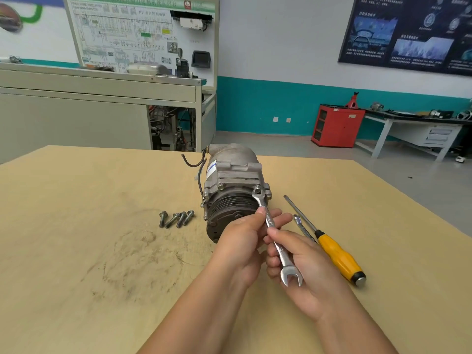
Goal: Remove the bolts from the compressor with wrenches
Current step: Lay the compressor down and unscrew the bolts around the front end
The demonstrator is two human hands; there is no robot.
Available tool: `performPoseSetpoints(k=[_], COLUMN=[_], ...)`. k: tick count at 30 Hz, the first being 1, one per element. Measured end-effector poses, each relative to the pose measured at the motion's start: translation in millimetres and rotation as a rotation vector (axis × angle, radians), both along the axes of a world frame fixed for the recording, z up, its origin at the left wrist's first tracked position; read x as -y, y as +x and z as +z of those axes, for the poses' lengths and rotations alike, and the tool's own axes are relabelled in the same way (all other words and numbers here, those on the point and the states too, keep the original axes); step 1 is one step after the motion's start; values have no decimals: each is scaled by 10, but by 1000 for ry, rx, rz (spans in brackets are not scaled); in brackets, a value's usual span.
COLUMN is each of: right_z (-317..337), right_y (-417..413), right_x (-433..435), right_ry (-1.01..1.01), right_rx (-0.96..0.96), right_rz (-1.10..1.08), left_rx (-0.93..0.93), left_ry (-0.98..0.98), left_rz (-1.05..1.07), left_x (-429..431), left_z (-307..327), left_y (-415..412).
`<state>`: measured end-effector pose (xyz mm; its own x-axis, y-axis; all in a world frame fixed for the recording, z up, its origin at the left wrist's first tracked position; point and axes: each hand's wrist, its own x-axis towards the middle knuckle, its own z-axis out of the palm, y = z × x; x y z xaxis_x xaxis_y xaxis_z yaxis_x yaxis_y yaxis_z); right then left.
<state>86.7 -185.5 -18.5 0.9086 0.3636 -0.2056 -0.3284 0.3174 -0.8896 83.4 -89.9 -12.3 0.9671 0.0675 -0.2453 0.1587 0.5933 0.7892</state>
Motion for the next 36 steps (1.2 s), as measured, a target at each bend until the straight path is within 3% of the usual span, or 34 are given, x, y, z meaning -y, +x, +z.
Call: performPoseSetpoints(k=[6,11,17,23,29,36], right_z=[68,71,33,10,-63,9], right_y=[5,12,-33,-56,3,17], right_x=[13,-5,-57,-30,-40,15], right_ry=[213,133,-3,167,51,1], right_rx=[-110,-97,133,6,13,50], right_rz=[98,32,-4,92,35,35], left_rx=[-3,32,-2,-7,17,49], left_ry=[-28,-19,-80,-135,-15,-11], left_rz=[-111,-59,-32,-66,-37,-44], left_x=[31,36,-3,-67,-38,14], left_z=[49,17,35,4,-40,-2], left_y=[-3,0,21,8,10,33])
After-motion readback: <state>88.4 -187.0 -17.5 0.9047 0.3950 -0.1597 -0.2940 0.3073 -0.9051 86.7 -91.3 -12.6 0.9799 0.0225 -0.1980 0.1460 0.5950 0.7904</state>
